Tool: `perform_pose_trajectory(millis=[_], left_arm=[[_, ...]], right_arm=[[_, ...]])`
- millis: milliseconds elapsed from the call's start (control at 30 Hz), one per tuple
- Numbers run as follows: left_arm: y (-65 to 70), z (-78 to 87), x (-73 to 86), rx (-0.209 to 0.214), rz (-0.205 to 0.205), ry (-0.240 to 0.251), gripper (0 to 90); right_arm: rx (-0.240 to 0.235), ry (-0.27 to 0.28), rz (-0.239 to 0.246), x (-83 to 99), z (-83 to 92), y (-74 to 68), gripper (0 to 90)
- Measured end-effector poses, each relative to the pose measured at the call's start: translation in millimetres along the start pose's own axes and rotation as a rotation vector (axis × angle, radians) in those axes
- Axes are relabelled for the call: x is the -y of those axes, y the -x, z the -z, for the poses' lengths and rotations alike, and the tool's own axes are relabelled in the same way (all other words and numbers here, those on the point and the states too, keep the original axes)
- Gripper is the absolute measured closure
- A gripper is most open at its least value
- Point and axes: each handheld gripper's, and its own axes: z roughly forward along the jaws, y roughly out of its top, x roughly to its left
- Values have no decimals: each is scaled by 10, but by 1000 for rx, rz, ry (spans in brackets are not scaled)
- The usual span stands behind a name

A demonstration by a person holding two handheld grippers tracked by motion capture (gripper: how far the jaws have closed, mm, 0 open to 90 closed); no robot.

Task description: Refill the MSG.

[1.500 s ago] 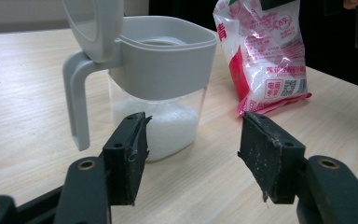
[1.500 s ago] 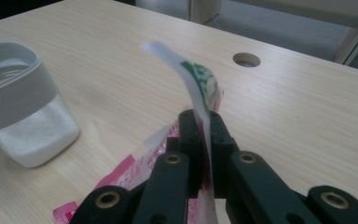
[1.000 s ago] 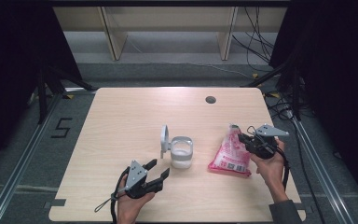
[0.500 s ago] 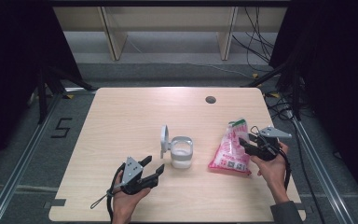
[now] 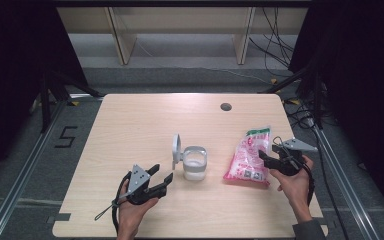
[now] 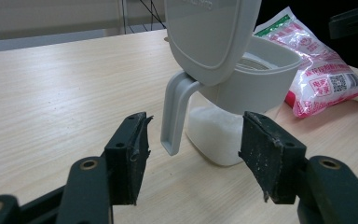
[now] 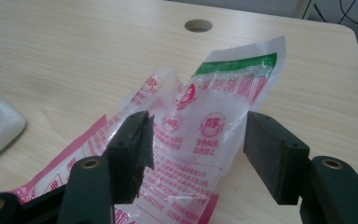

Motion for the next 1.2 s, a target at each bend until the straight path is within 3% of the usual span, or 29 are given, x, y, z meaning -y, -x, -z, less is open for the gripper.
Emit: perform_pose_trajectory(millis=[33, 67, 100, 133, 167, 500, 733, 833, 933, 967, 1033, 1067, 1100, 1133, 1200], left_arm=[[-5, 6, -7, -5, -3, -3, 410], [-14, 9, -12, -7, -9, -3, 410], [-23, 11, -18, -10, -8, -4, 410], [-33, 12, -24, -12, -7, 0, 411], [-47, 12, -28, -11, -5, 2, 414], [-114, 7, -88, -36, -24, -10, 447], [-167, -32, -142, -49, -30, 13, 560], [-173, -22, -179, -49, -35, 21, 617], [-165, -25, -210, -47, -53, 14, 685], [-161, -23, -223, -49, -83, 8, 713], [-131, -20, -243, -51, -107, 6, 760], [-126, -23, -252, -45, -119, 11, 779], [-113, -29, -257, -40, -113, 11, 800], [-114, -26, -269, -46, -133, 2, 812], [-118, -45, -279, -26, -122, 7, 824]], right_arm=[[-9, 14, 26, 0, -1, 29, 413], [6, 1, -6, 2, 27, -6, 411], [4, 4, -3, 4, 37, -12, 409], [-7, 29, 22, 6, 28, 3, 407], [7, 20, 39, 7, 46, -8, 405], [-73, 14, 89, 44, 54, -280, 397], [-116, 4, 120, 99, 65, -403, 395], [-125, 3, 95, 124, 99, -450, 395], [-126, -11, 94, 149, 137, -470, 395], [-138, 3, 98, 162, 130, -477, 395], [-146, 6, 118, 176, 130, -477, 395], [-146, -11, 104, 186, 146, -502, 396], [-147, 7, 140, 191, 128, -491, 396], [-156, -5, 134, 196, 132, -496, 396], [-160, -4, 129, 213, 122, -509, 396]])
